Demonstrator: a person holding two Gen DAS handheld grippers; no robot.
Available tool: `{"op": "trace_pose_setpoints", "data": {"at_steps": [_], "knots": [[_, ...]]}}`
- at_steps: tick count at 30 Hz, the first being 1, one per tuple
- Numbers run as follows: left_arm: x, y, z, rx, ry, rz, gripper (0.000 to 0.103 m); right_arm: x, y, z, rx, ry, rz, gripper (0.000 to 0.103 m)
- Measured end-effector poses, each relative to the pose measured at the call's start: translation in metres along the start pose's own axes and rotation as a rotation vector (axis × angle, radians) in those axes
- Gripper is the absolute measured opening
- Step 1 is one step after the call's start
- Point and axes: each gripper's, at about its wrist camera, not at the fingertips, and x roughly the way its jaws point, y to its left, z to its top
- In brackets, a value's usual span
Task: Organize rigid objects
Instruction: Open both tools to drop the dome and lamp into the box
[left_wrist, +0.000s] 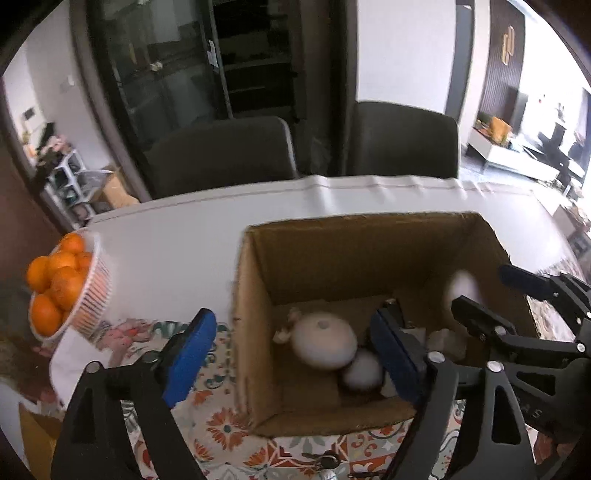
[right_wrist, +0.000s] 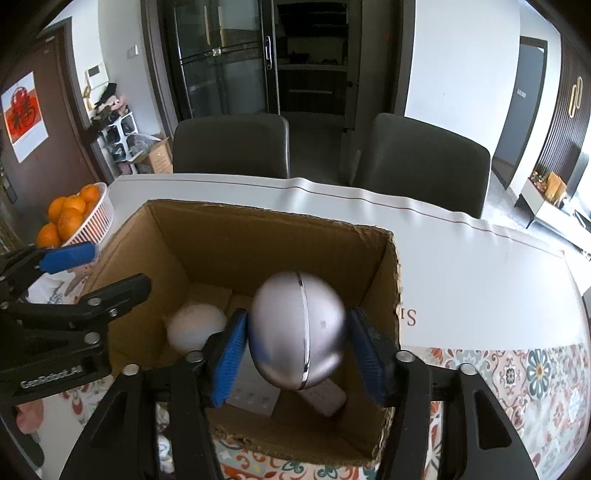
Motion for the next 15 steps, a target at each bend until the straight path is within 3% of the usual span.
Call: {"op": "trace_pose_setpoints", "data": {"at_steps": [5,10,15], "knots": [[-0.023,0.006,-0.009,-0.015,-0.041,0.056,0.092,-0.017,0.005,-0.003,-0.001,-0.032,-0.033,0.072],[-0.047,0.011,-0.022,-0.034,-0.078,0.057,0.102,-0.042,0.015,-0.013,-0.010,-0.065,-0.052,0.072],[-0.063,0.018,-0.036,-0.067,-0.081,0.069,0.103,-0.063,0.024,-0.025,-0.024,-0.088,-0.068,0.074]]}}
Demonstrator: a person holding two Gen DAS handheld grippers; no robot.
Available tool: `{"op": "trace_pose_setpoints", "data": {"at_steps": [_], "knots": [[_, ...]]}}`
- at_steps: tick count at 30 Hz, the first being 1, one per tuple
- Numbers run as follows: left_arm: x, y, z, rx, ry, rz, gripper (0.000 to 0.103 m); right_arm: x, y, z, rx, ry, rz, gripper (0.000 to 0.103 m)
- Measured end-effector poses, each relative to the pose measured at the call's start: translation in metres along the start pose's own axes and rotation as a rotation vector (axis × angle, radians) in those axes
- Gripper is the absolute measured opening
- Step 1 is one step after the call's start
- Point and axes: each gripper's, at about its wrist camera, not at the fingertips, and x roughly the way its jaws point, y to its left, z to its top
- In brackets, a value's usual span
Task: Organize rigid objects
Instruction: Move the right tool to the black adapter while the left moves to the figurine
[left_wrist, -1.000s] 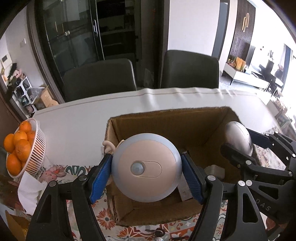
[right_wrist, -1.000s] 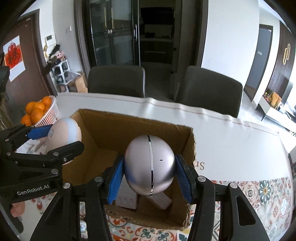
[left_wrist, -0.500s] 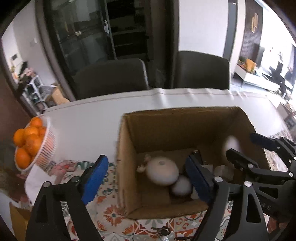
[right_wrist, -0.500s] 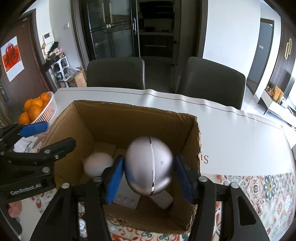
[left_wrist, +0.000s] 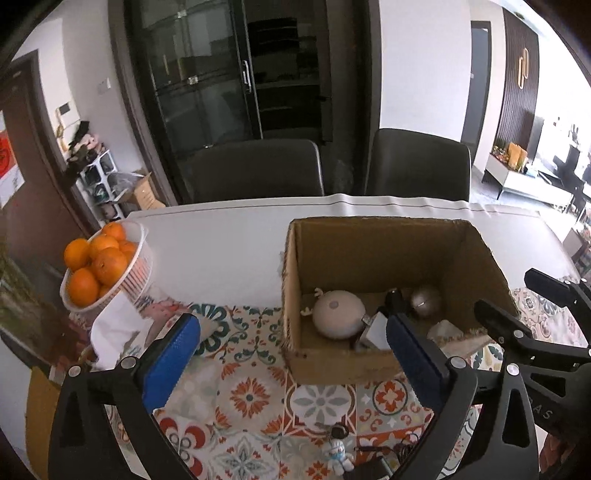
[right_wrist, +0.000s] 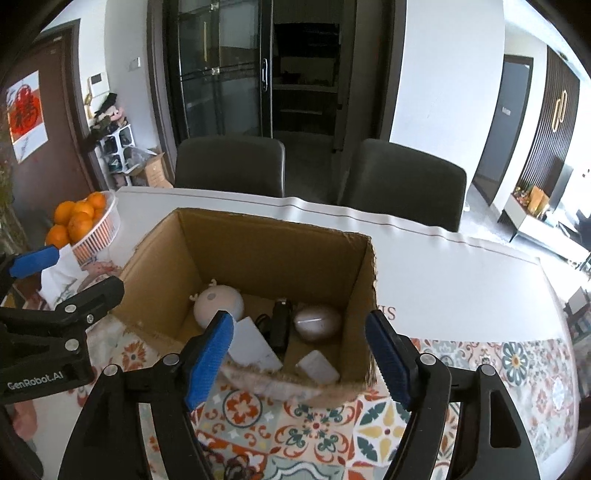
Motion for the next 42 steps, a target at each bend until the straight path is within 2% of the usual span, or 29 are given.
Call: {"op": "trace_pose_setpoints", "data": {"at_steps": [9,14,30,42], "knots": [[-0.026,0.012,-0.031,-0.028,0.009,0.023,0.103,-0.029,0.016,-0.016,-0.034,-0.016,0.002,0.074],[-0.033,0.021,-0.049,-0.041,0.020,0.064,0.103,-0.033,0.025,-0.028,-0.042,0.005,0.015,0.074],[-0.032,0.049,-0.110,-0.086,0.130,0.136,0.103,-0.023,0.062,-0.076,-0.111,0.118,0.082,0.074],[-0.017,0.064,-0.153,-0.139,0.245,0.125,0.103,-0.005,0.089,-0.104,-0.178,0.214,0.146,0.074]]}}
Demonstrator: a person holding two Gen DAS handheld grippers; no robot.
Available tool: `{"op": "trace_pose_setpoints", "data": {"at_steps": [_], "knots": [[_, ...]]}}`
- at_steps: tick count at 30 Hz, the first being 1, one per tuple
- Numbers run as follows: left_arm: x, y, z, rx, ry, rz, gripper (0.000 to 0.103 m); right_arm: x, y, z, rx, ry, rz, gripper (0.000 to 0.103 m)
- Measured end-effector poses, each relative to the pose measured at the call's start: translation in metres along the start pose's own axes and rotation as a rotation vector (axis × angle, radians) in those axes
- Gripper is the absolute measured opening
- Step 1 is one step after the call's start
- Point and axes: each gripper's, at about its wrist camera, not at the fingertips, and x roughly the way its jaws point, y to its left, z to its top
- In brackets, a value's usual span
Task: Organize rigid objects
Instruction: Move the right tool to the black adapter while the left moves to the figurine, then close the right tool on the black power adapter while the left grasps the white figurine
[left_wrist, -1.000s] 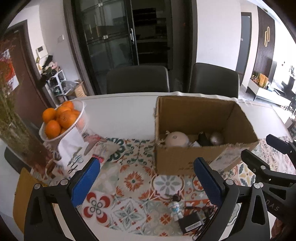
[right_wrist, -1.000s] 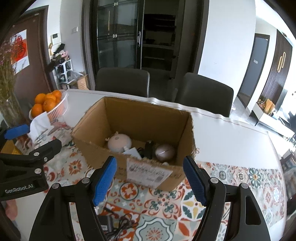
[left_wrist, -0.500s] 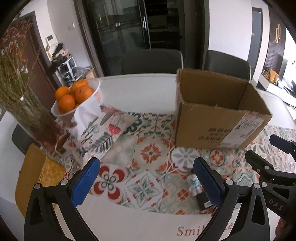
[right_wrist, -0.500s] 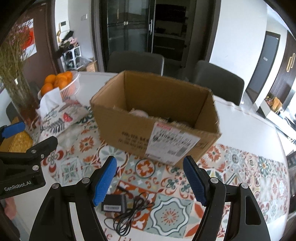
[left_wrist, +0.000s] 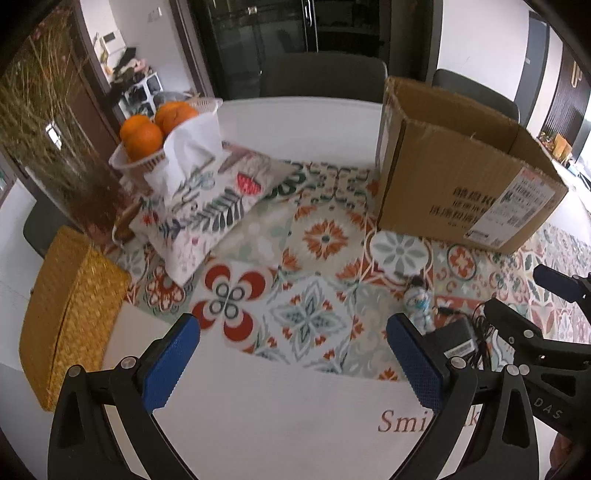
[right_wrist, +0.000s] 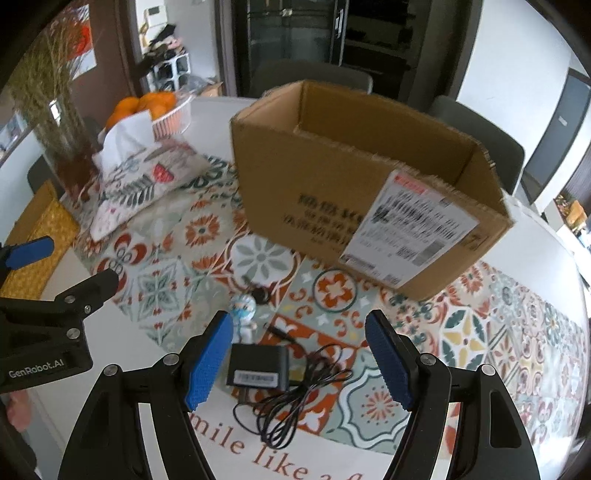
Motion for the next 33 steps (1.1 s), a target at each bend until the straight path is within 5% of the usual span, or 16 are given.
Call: {"op": "trace_pose_setpoints", "data": {"at_steps": [25,33], "knots": [[0.053,0.009,-0.038,-0.011,0.181,0.019,0.103,0.071,0.024,-0.031,-0.047,0.189,0.105,0.073],[0.061,0.010,-0.040,-0.014,0.208,0.024,0.103,0.090,0.027,-0.035,-0.035,0.228,0.131,0.063]]}}
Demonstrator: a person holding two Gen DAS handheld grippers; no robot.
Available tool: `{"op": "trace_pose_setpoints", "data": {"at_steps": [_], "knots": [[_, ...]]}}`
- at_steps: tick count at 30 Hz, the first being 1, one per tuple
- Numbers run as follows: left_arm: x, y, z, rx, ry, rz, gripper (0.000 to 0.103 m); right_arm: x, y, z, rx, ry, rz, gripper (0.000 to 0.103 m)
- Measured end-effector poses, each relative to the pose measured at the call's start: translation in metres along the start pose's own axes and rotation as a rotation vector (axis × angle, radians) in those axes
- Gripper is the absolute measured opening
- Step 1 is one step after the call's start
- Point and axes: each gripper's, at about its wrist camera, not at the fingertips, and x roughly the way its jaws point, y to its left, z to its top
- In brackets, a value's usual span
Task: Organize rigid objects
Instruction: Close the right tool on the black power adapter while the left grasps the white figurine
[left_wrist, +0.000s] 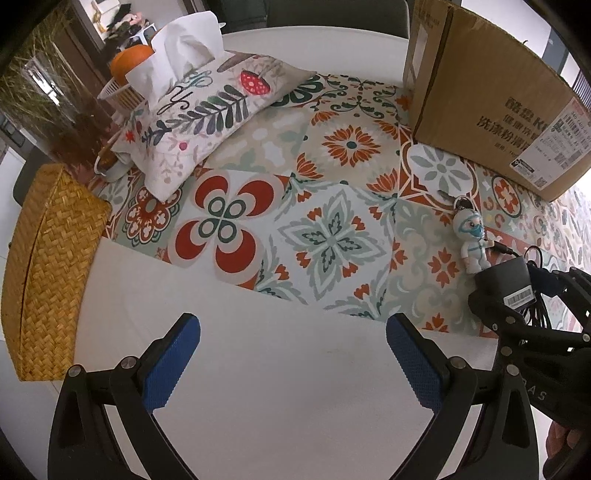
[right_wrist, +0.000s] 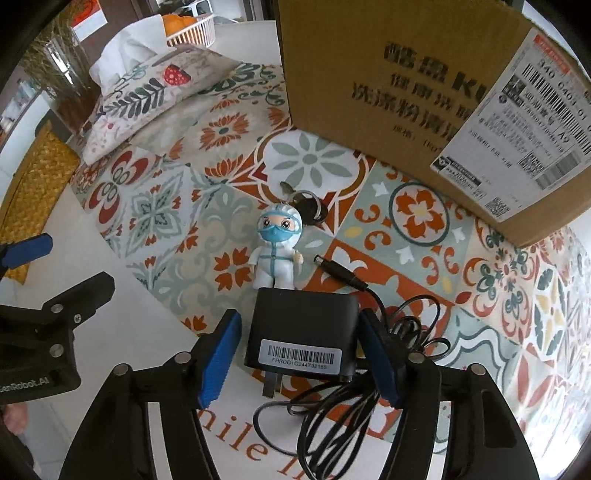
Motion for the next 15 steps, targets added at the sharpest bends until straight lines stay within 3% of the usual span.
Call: {"op": "trace_pose_setpoints", "data": {"at_steps": [3,15], "knots": [[0.001,-0.001,0.000,0.005,0.003,-0.004,0.102,0.001,0.000,0.000,0.009,-0.006,-0.004,0.058],[-0.009,-0.021,0.009,0.063,-0.022,-0.035,0.102,-0.013,-0.021,-0.010,0.076,-0.035,0.007,0.057]]}}
